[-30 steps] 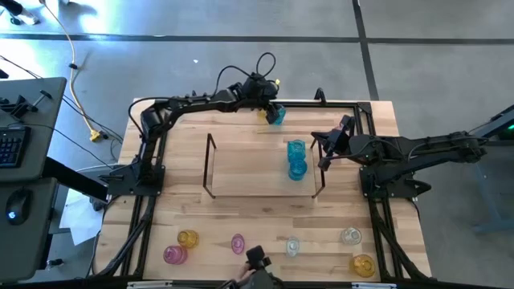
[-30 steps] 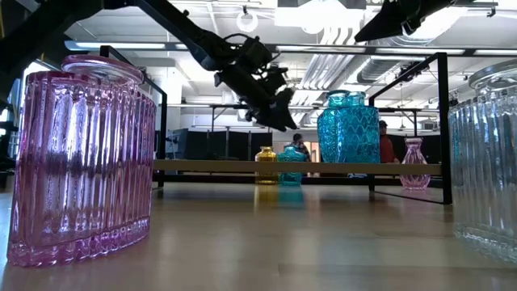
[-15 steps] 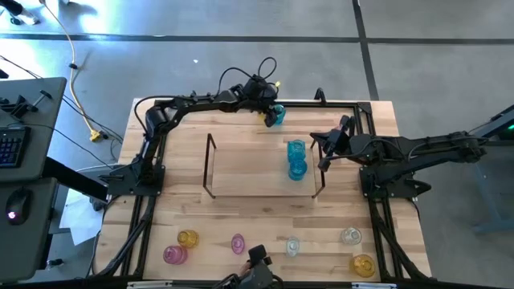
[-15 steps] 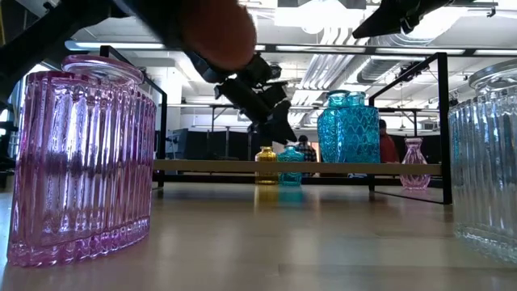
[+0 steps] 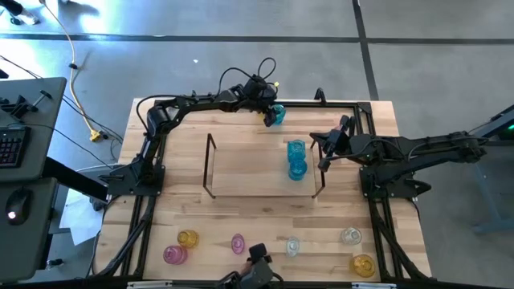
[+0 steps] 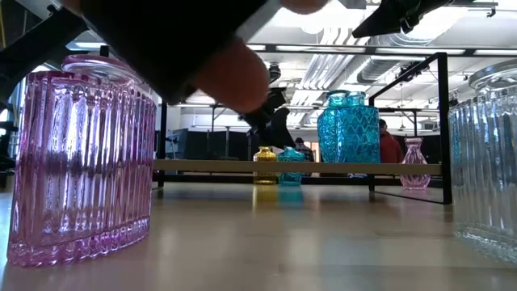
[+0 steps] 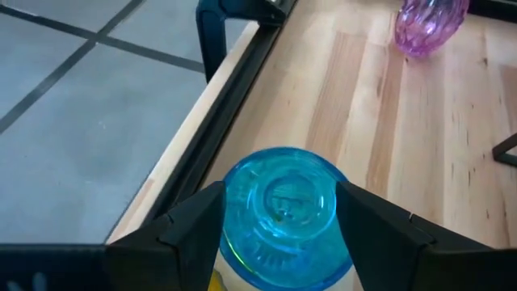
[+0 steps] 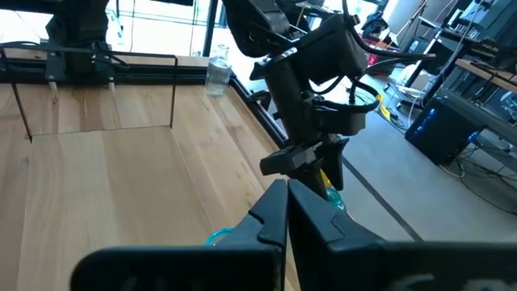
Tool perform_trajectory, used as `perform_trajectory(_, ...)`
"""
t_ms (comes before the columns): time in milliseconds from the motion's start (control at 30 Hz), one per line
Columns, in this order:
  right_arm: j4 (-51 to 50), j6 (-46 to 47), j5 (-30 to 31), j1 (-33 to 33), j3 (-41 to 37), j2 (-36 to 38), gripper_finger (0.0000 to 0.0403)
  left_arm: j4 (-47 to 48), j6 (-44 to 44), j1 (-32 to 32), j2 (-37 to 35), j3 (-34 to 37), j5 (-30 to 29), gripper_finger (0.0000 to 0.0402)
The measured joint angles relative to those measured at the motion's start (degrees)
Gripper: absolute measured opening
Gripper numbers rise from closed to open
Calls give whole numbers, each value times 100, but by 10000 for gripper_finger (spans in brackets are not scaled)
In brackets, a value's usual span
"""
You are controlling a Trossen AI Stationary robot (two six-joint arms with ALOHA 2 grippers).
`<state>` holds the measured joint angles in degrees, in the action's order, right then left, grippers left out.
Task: Sort vases onto shelf
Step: Put the blue vase aligned with the other blue vases on the shelf
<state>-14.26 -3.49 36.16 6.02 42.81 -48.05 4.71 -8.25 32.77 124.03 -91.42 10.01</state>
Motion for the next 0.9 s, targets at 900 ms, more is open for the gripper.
perform_trajectory(900, -2, 0, -33, 0, 0, 0, 0, -167, -234, -39, 170, 1, 634, 163)
